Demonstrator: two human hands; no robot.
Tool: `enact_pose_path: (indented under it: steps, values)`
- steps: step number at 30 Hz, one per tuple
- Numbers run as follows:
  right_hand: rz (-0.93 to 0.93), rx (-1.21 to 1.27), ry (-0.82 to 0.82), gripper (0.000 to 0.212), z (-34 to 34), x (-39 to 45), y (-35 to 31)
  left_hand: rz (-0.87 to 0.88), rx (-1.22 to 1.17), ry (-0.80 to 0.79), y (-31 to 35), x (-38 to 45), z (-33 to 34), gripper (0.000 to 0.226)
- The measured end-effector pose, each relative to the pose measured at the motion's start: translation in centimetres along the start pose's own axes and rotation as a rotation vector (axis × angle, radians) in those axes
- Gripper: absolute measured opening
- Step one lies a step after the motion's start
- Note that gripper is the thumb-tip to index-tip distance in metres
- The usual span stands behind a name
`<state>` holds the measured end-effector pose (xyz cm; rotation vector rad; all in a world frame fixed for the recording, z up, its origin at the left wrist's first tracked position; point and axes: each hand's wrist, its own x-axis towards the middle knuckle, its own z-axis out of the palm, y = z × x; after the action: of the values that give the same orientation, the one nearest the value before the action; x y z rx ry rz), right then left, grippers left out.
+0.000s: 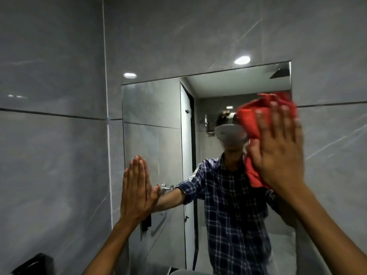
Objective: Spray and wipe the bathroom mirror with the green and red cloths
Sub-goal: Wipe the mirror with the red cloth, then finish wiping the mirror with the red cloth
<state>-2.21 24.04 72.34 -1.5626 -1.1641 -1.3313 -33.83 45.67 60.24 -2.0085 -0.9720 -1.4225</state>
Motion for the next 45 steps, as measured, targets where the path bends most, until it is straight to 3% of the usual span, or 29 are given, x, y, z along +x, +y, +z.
enact_pose_path:
  steps: [3,8,12,15,18,21,24,27,29,32,36,40,43,45]
  values:
    - [0.191,0.018,0.045,0.073,-0.1,-2.7,0.8,0.007,0.007,0.021,-0.1,0.0,0.2,0.082]
    - [0.361,0.063,0.090,0.073,2.7,-3.2,-6.4,-0.001,0.012,0.031,-0.3,-0.2,0.6,0.083]
    - [0.152,0.141,0.063,0.078,6.0,-4.5,-14.6,0.025,-0.046,0.078,-0.1,0.3,0.8,0.079]
    - [-0.077,0.197,-0.033,0.081,7.8,-5.4,-22.3,0.023,-0.274,0.137,-0.2,0.0,0.4,0.074]
    - [-0.307,0.305,-0.148,0.075,8.4,-6.3,-26.6,-0.160,-0.631,0.149,-0.8,-0.5,-0.2,0.067]
    - [-0.337,0.568,-0.292,0.068,7.6,-5.9,-26.4,-0.385,-0.901,0.060,0.8,-0.5,-2.0,0.059]
    - [-0.305,0.802,-0.426,0.069,5.3,-5.6,-25.2,-0.579,-1.157,0.004,3.7,-0.5,-4.6,0.073]
    - [-0.217,1.004,-0.531,0.066,2.6,-5.8,-24.2,-0.799,-1.378,0.061,7.8,-1.2,-6.6,0.051]
    - [-0.166,1.086,-0.561,0.063,0.1,-7.1,-22.6,-0.999,-1.676,0.043,11.2,-2.5,-8.3,0.046]
    - [-0.080,1.156,-0.604,0.061,-3.8,-10.6,-18.6,-1.127,-1.954,0.092,16.4,-5.9,-10.7,0.048]
    - [0.134,1.217,-0.683,0.057,-9.4,-17.9,-9.7,-1.306,-1.927,-0.099,24.5,-13.3,-12.6,0.048]
    - [0.366,1.008,-0.754,0.056,-12.8,-27.7,0.1,-1.537,-1.833,-0.286,32.2,-21.5,-12.0,0.054]
    - [0.748,1.022,-0.994,0.064,-15.4,-35.1,6.8,-1.689,-1.839,-0.429,37.4,-27.8,-10.5,0.042]
    - [1.008,1.104,-1.196,0.046,-16.8,-40.3,11.1,-1.790,-1.783,-0.563,41.1,-32.5,-8.9,0.041]
